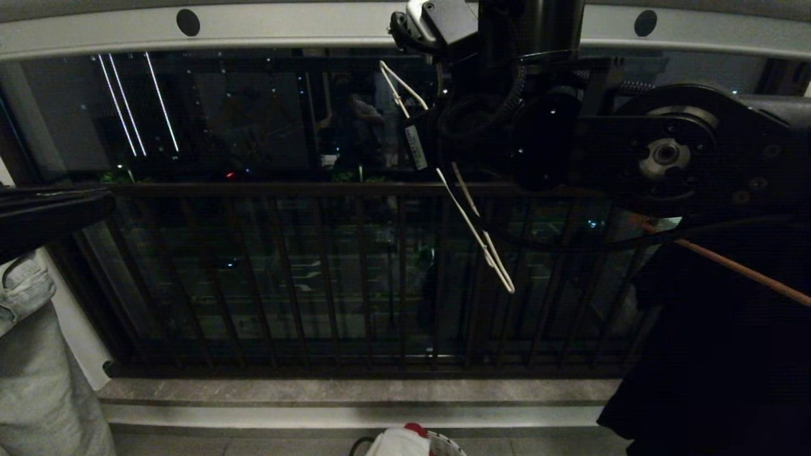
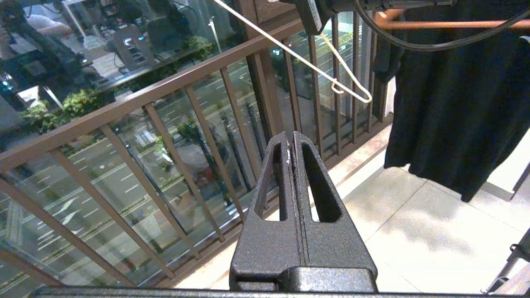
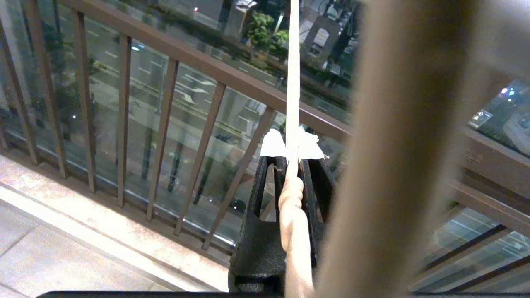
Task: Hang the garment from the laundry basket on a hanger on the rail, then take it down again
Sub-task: Hang the clothes rack on the clothesline
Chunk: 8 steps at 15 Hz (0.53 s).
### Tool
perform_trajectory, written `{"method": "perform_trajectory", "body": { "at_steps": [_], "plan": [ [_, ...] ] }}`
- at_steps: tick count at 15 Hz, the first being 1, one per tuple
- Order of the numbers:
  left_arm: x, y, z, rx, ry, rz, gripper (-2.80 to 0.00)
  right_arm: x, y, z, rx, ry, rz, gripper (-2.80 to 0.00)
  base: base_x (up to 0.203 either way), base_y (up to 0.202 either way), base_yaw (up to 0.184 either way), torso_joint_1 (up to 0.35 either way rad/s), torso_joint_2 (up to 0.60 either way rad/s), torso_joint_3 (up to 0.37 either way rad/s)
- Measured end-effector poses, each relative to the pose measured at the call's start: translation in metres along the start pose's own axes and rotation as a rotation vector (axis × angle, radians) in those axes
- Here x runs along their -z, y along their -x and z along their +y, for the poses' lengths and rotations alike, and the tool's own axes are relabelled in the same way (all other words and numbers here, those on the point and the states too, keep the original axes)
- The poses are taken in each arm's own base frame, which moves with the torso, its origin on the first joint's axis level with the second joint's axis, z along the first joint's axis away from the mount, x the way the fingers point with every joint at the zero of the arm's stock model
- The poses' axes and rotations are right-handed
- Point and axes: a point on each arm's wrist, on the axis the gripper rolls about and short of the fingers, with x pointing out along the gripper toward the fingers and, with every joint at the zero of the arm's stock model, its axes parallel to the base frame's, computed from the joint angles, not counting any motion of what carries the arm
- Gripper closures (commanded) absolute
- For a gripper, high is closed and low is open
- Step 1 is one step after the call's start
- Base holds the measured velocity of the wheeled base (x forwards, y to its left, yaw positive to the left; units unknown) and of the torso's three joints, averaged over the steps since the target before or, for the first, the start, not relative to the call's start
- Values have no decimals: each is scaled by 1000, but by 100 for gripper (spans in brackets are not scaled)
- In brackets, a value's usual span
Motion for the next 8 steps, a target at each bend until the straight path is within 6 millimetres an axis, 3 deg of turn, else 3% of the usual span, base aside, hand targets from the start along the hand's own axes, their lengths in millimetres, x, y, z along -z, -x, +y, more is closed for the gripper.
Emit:
{"method": "perform_trajectory", "body": {
  "at_steps": [8],
  "plan": [
    [0, 1, 0, 0, -2, -1, 0, -1, 5, -2, -39, 62, 27, 0, 0, 0, 0, 0, 0, 0]
  ]
}}
